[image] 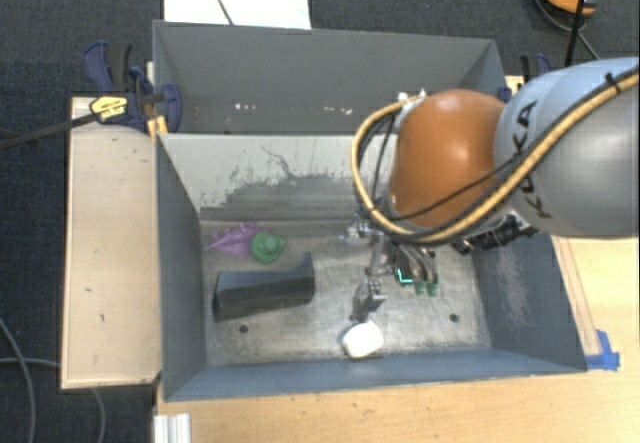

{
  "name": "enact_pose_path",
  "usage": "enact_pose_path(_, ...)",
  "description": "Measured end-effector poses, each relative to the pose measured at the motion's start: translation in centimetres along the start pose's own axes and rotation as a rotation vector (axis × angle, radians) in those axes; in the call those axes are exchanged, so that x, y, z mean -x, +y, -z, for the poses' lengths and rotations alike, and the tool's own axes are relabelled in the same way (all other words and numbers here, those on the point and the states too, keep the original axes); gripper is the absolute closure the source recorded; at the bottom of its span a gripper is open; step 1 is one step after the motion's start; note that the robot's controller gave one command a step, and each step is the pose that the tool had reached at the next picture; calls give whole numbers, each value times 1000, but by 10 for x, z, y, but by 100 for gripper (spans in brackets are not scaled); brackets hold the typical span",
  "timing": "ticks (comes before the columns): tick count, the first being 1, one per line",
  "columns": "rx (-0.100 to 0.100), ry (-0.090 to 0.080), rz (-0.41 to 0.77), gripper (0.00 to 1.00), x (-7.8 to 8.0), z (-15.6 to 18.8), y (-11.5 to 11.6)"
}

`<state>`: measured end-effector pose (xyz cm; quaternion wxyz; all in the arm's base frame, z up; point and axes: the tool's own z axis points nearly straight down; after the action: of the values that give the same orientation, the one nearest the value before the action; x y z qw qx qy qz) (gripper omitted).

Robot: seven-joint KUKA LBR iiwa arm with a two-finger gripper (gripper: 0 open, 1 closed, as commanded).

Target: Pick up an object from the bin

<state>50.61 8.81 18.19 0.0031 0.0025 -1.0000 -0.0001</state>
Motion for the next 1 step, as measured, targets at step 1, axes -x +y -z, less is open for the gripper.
enact_pose_path(1, 1, -9, -4, 0, 2, 4, -1)
